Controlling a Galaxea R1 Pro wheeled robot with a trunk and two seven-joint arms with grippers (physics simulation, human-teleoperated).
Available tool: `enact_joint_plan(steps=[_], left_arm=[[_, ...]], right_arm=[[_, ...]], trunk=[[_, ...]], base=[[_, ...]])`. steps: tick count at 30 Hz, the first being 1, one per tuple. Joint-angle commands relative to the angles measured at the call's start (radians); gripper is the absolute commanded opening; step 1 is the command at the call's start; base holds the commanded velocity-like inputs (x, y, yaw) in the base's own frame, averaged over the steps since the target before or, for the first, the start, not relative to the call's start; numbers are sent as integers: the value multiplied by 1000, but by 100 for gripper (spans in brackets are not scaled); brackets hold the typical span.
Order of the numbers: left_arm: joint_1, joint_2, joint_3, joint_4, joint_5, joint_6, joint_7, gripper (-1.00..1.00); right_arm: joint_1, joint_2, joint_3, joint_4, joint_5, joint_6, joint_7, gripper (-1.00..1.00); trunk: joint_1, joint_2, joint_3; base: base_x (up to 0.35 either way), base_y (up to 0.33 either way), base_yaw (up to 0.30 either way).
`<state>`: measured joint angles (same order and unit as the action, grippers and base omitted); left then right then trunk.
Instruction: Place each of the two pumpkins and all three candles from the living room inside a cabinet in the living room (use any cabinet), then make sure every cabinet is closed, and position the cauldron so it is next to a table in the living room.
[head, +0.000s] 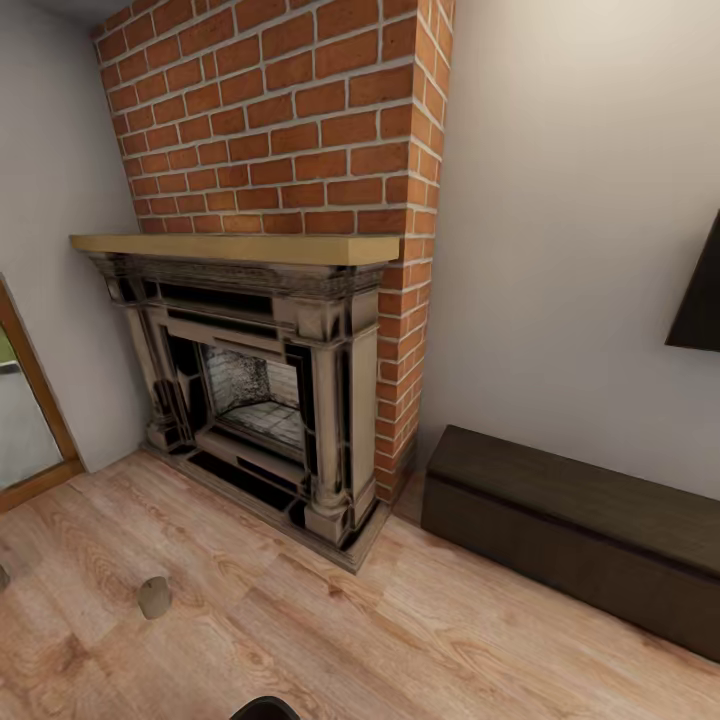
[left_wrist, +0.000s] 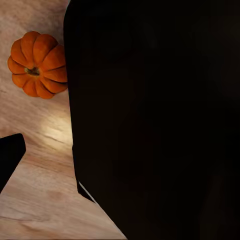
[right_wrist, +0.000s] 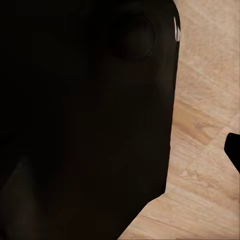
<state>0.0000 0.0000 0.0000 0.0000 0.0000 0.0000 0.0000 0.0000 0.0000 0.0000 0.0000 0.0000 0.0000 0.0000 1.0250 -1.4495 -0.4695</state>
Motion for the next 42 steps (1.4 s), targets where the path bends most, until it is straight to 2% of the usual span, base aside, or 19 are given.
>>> enact_joint_plan(steps=[1,6,10,15,26,42], left_arm=[[2,6,-6,-6,-6,-6,6,100],[2,6,-6,-12,-9,-18,8,100],[2,-5,-10,-33,-9,-40,8,100],[3,-9,-13,-38,-9,-66,9,100],[2,-11,-12,-38,-12,-67,10,100],[3,-11,-12,-38,-12,-69,11,100]], right_arm=[[-6,0,5,-3,6,-1,2,100],[-11,0,5,-3,8,-1,2,100],[-17,0,2,-2,8,-24,1,100],[-18,1,2,-2,9,-52,1,100],[-18,0,2,-2,9,-114,2,100],[-18,0,2,1,9,-114,3,100]], trunk=[[0,-1,-1],[0,-1,-1],[0,-1,-1],[0,-1,-1],[0,-1,-7],[0,-1,-16]], base=[[0,-4,-3],[0,-2,-1],[0,-23,0],[-3,-213,-47],[-146,-276,-231],[-231,-273,-256]])
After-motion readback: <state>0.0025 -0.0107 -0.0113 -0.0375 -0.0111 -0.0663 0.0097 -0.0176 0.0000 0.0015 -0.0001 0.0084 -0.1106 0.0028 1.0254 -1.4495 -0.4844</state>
